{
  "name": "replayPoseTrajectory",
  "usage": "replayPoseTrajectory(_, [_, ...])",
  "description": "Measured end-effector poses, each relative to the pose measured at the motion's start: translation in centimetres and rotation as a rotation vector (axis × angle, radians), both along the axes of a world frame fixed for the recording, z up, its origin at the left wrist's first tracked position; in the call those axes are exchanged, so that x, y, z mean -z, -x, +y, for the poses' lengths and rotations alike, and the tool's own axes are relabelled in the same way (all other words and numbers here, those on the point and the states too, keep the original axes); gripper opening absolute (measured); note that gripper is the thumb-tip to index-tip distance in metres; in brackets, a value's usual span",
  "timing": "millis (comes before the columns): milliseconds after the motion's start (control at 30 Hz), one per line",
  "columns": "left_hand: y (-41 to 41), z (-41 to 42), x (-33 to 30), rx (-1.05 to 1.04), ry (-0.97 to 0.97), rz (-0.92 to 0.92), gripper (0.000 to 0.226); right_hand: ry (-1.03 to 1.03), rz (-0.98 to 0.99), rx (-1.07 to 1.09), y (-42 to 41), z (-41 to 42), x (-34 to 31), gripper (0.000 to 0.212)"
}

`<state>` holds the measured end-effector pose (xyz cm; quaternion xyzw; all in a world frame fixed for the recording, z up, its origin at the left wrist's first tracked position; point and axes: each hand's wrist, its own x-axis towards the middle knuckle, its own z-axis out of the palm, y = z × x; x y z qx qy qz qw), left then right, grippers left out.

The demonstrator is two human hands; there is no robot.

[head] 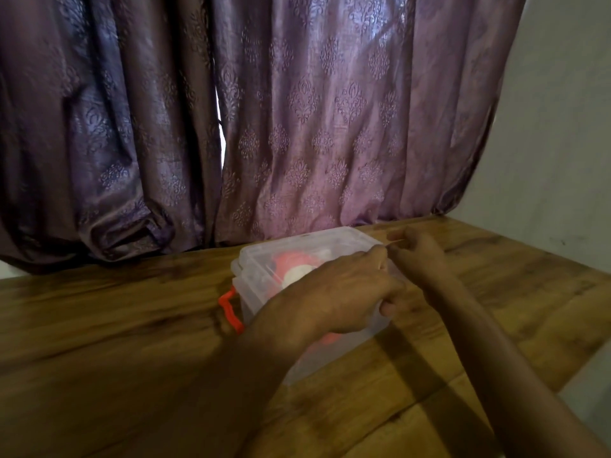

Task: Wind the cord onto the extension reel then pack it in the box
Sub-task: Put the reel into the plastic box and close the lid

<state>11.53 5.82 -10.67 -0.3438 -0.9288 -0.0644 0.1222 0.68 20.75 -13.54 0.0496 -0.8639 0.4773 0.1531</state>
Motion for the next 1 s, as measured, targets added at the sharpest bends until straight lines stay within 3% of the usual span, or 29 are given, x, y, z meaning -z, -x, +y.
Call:
replayPoseTrajectory(333, [0.1,-0.1,-0.4,-0.039,-0.048,-0.073,0.023,-0.129,0.000,-0.058,-0.6,-0.5,-0.5,0.029])
replayPoseTrajectory(533, [1.3,-2.9,-1.4,0.001,-0.148,-0.246,0.020,-0.223,0.005,0.025,-0.3,-1.2,-0.3,0.026])
replayPoseTrajectory(633, [1.7,-5.5,-2.6,0.008,-0.295,-0.411,0.018,-0.278,0.003,0.032,0.0,-1.4,-0.4,0.028])
replayPoseTrajectory(733, [2.8,-10.1,-3.3,-0.182,-0.462,-0.312,0.011,-0.360,0.011,0.045,0.1,-1.5,-0.5,0.031])
replayPoseTrajectory(800, [3.4,-12.9,-2.3,-0.445,-0.535,-0.148,0.004,-0.406,0.032,0.050,0.3,-1.6,-0.5,0.028])
replayPoseTrajectory(833, [3.7,-13.8,-1.6,-0.579,-0.551,-0.122,0.012,-0.430,0.041,0.052,0.3,-1.7,-0.5,0.028])
replayPoseTrajectory(900, [4.3,-14.3,-0.1,-0.721,-0.561,-0.241,0.035,-0.468,0.051,0.057,0.5,-1.9,-0.4,0.029])
replayPoseTrajectory(1000, [5.1,-13.8,1.3,-0.722,-0.552,-0.419,0.056,-0.507,0.060,0.062,0.6,-2.1,-0.2,0.030])
